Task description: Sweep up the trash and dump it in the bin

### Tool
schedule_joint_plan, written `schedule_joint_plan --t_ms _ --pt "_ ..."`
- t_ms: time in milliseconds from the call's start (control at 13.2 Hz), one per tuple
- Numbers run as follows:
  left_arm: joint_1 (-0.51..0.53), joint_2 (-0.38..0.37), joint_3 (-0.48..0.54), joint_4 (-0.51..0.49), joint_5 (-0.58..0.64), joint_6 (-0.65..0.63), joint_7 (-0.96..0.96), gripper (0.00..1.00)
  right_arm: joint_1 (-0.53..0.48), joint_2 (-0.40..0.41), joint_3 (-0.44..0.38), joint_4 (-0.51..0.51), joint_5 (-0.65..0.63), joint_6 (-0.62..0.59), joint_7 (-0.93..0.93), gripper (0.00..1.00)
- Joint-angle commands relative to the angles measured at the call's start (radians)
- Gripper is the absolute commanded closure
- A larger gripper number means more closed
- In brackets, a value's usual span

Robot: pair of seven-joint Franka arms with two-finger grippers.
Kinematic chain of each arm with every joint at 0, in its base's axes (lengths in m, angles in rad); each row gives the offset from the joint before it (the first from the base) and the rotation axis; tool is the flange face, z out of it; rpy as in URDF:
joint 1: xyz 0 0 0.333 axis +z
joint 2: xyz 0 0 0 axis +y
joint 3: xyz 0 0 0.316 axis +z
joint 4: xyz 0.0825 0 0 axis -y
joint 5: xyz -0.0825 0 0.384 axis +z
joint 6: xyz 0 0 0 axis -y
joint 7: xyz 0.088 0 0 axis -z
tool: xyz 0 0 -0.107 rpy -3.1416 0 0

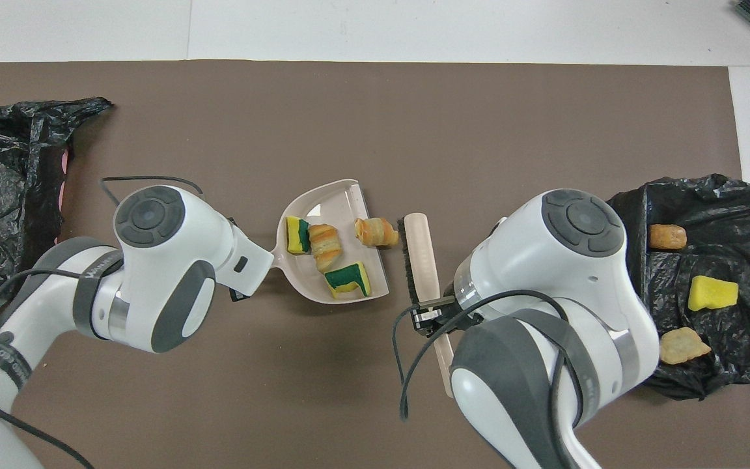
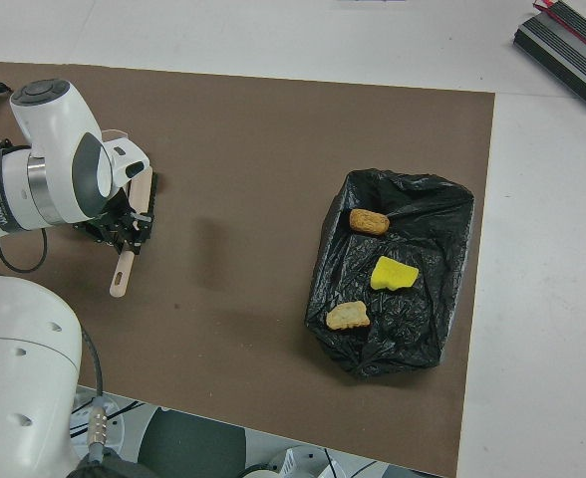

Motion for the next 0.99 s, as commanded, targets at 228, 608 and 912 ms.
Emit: schedule_joint_plan --t_ms 228,608,912 --pt "-0.01 -0.002 -0.002 0.011 0.008 -0.047 0.014 1.0 -0.015 -0.061 0.004 -0.104 -0.053 0.038 -0.05 1.0" --pt "-0.05 0.064 -0.007 0.065 0.183 -0.078 -0.193 1.0 -0.026 0.19 0.009 0.104 -0.361 0.081 -0.141 1.0" --pt "-0.076 0.074 -0.008 0.056 0.189 -0.087 -0.255 1.0 0.06 0.305 0.012 0.155 -0.363 0.118 -0.105 1.0"
